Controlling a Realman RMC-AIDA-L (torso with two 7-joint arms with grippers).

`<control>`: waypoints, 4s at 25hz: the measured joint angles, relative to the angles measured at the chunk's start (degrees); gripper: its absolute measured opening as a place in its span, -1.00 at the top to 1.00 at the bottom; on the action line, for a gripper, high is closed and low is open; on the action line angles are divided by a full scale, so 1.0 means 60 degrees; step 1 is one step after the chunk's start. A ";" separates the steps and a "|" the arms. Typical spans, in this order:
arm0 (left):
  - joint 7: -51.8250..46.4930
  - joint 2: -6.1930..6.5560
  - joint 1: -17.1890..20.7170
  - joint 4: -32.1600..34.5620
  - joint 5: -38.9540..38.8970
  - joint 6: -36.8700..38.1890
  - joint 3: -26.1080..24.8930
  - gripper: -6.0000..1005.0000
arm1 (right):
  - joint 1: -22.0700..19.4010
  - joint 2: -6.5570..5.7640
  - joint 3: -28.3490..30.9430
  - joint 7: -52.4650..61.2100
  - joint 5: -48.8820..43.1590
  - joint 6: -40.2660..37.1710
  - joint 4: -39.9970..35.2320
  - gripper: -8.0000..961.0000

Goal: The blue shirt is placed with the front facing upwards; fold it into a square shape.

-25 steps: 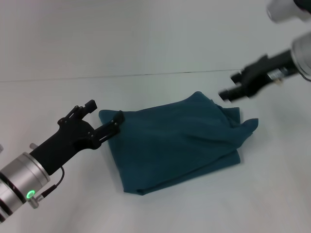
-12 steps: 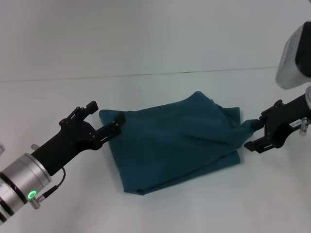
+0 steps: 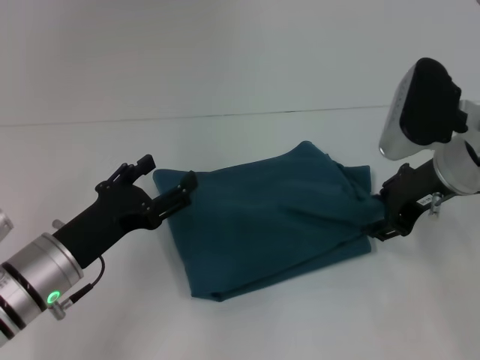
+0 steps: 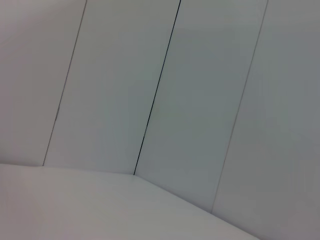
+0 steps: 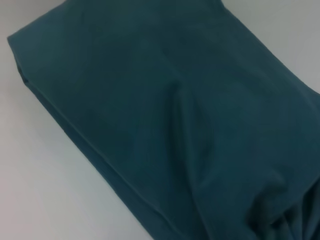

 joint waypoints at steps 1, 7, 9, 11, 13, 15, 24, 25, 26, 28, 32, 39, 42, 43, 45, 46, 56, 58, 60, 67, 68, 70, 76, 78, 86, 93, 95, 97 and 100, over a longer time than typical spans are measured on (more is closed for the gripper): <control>0.0000 0.0000 -0.0008 0.0005 0.0002 -0.0002 0.0001 -0.86 | 0.0010 0.0001 -0.0050 0.0025 0.0030 0.0003 -0.0016 -0.26; 0.0077 0.0001 -0.0012 0.0038 -0.0007 -0.0005 -0.0001 -0.86 | 0.0087 -0.0070 0.0465 0.0039 0.0336 -0.0127 -0.0287 0.01; 0.0099 0.0001 -0.0015 0.0077 -0.0020 -0.0006 0.0000 -0.86 | 0.0117 -0.0084 0.0503 0.0036 0.0332 -0.0127 -0.0245 0.10; 0.0102 0.0001 -0.0023 0.0095 -0.0024 -0.0006 0.0000 -0.86 | 0.0125 -0.0083 0.0505 0.0003 0.0337 -0.0142 -0.0196 0.22; 0.0113 0.0001 -0.0024 0.0106 -0.0029 -0.0013 0.0001 -0.86 | 0.0147 -0.0058 0.0508 -0.0020 0.0394 -0.0197 -0.0138 0.36; 0.0159 0.0001 -0.0024 0.0110 -0.0037 -0.0026 0.0000 -0.86 | 0.0184 -0.0041 0.0511 -0.0020 0.0573 -0.0307 -0.0079 0.51; 0.0216 0.0001 -0.0141 0.0113 -0.0014 -0.0077 0.0001 -0.86 | 0.0477 -0.0154 0.1122 0.0180 0.1239 -0.1147 -0.0478 0.79; 0.0216 0.0001 -0.0142 0.0113 -0.0013 -0.0077 0.0001 -0.86 | 0.0488 -0.0158 0.1216 0.0190 0.1239 -0.1236 -0.0575 0.79; 0.0217 0.0005 -0.0142 0.0114 -0.0012 -0.0078 -0.0003 -0.86 | 0.0486 -0.0158 0.1270 0.0196 0.1232 -0.1309 -0.0644 0.79; 0.0218 0.0014 -0.0142 0.0113 -0.0016 -0.0078 -0.0011 -0.86 | 0.0454 -0.0159 0.1338 0.0219 0.1207 -0.1465 -0.0836 0.79; 0.0220 0.0027 -0.0142 0.0113 -0.0029 -0.0098 -0.0021 -0.86 | 0.0343 -0.0162 0.1362 0.0306 0.1190 -0.1849 -0.1246 0.79; 0.0227 0.0030 -0.0156 0.0114 -0.0005 -0.0117 -0.0171 -0.86 | 0.0185 -0.0154 0.1325 0.0403 0.0907 -0.2319 -0.1536 0.79; 0.0231 0.0030 -0.0181 0.0113 0.0001 -0.0124 -0.0209 -0.86 | 0.0139 -0.0080 0.1296 0.0393 0.0615 -0.2332 -0.1485 0.79; 0.0232 0.0030 -0.0196 0.0113 0.0005 -0.0125 -0.0214 -0.86 | 0.0118 -0.0058 0.1270 0.0382 0.0543 -0.2315 -0.1453 0.79; 0.0233 0.0030 -0.0234 0.0114 0.0016 -0.0158 -0.0218 -0.86 | 0.0081 -0.0029 0.1195 0.0376 0.0479 -0.2285 -0.1369 0.79; 0.0234 0.0030 -0.0250 0.0120 0.0021 -0.0186 -0.0219 -0.86 | 0.0071 -0.0024 0.1166 0.0375 0.0470 -0.2281 -0.1334 0.79; 0.0235 0.0030 -0.0310 0.0143 0.0042 -0.0247 -0.0221 -0.86 | 0.0077 -0.0015 0.0899 0.0647 -0.0343 -0.2131 -0.0747 0.79; 0.0234 0.0030 -0.0315 0.0143 0.0045 -0.0247 -0.0220 -0.86 | 0.0030 -0.0015 0.0984 0.0833 -0.0317 -0.2050 -0.0832 0.79; 0.0235 0.0030 -0.0316 0.0143 0.0048 -0.0247 -0.0220 -0.86 | 0.0002 -0.0022 0.1231 0.0965 -0.0262 -0.2015 -0.0999 0.75; 0.0234 0.0037 -0.0343 0.0141 0.0058 -0.0253 -0.0231 -0.86 | -0.0036 -0.0030 0.1635 0.1000 -0.0116 -0.2075 -0.0998 0.51; 0.0234 0.0039 -0.0349 0.0138 0.0057 -0.0254 -0.0233 -0.86 | -0.0037 -0.0030 0.1636 0.1006 -0.0102 -0.2145 -0.0982 0.47; 0.0235 0.0043 -0.0354 0.0120 0.0058 -0.0255 -0.0240 -0.86 | -0.0037 -0.0029 0.1737 0.1011 -0.0029 -0.2273 -0.1018 0.40; 0.0235 0.0060 -0.0310 0.0054 0.0056 -0.0213 -0.0496 -0.86 | -0.0091 -0.0336 0.3226 0.0934 0.0883 -0.2377 -0.1355 -0.14; 0.0240 0.0073 -0.0300 0.0047 0.0056 -0.0183 -0.0523 -0.86 | -0.0189 -0.0453 0.3744 0.0896 0.1445 -0.2281 -0.1369 -0.20; 0.0607 0.0039 -0.0245 0.0122 0.0032 -0.0196 -0.0642 -0.86 | -0.2378 0.0118 0.4860 -0.2347 0.7554 0.0928 0.0010 -0.18; 0.0594 0.0077 -0.0176 0.0140 0.0041 -0.0146 -0.0660 -0.86 | -0.2930 0.0073 0.4342 -0.9576 1.2827 0.1078 0.5531 0.47; 0.0594 0.0075 -0.0163 0.0142 0.0041 -0.0146 -0.0658 -0.86 | -0.2804 0.0088 0.4344 -1.0851 1.3161 0.0970 0.6724 0.55; 0.0596 0.0068 -0.0156 0.0146 0.0048 -0.0180 -0.0628 -0.86 | -0.2574 0.0101 0.4343 -1.1918 1.3392 0.0879 0.7920 0.62; 0.0600 0.0063 -0.0155 0.0201 0.0058 -0.0185 -0.0587 -0.86 | -0.2188 0.0122 0.4335 -1.3453 1.3412 0.0831 0.9289 0.74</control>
